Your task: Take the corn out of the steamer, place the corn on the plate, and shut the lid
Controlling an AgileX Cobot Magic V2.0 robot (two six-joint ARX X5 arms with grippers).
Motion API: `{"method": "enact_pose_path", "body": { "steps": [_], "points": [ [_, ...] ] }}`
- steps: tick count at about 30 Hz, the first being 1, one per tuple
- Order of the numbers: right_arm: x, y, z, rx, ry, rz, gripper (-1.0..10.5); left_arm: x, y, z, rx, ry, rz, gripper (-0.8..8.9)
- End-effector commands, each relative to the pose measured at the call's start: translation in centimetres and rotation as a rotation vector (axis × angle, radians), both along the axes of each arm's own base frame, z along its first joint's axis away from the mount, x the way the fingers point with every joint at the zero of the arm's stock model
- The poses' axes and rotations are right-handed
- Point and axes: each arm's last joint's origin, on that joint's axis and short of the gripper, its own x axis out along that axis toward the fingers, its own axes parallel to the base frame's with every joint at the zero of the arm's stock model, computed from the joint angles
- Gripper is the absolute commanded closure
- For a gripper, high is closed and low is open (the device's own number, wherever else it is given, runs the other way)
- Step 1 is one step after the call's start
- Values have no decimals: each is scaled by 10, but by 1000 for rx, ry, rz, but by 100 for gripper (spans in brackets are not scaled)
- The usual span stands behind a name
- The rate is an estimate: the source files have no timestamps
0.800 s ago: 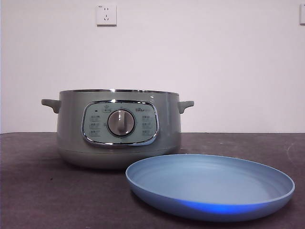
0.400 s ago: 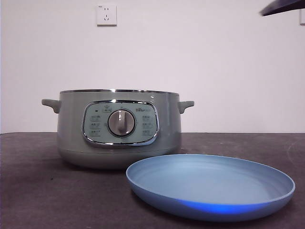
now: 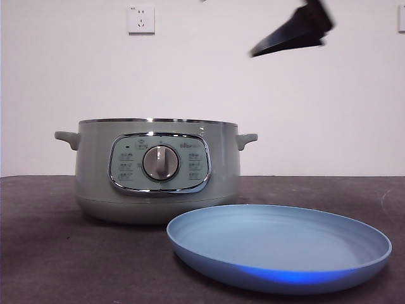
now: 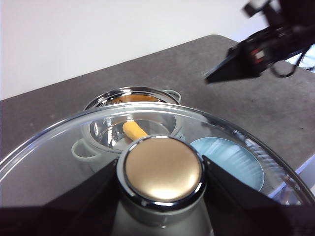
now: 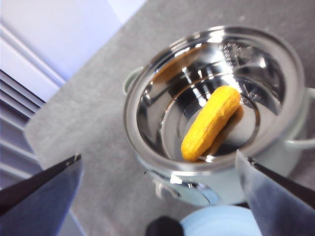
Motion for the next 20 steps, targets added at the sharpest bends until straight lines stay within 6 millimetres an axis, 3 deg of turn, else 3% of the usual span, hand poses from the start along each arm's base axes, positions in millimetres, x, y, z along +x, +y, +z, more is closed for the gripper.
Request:
{"method": "enact_pose_path", "body": {
  "steps": [1,6,13,20],
  "points": [
    [13,28,2,-19,0,-13,382,-3,1,6,-15,-66,-15,819],
    [43,76,2,-92,7,-59,385,-4,1,5,-19,-59,-36,819],
    [89,120,-14,-203,61,-104,389,-4,0,5,-22,-55,-53,819],
    [122,145,-66,-318,86,-143,414,-5,1,2,-10,-26,-54,819]
  ]
}}
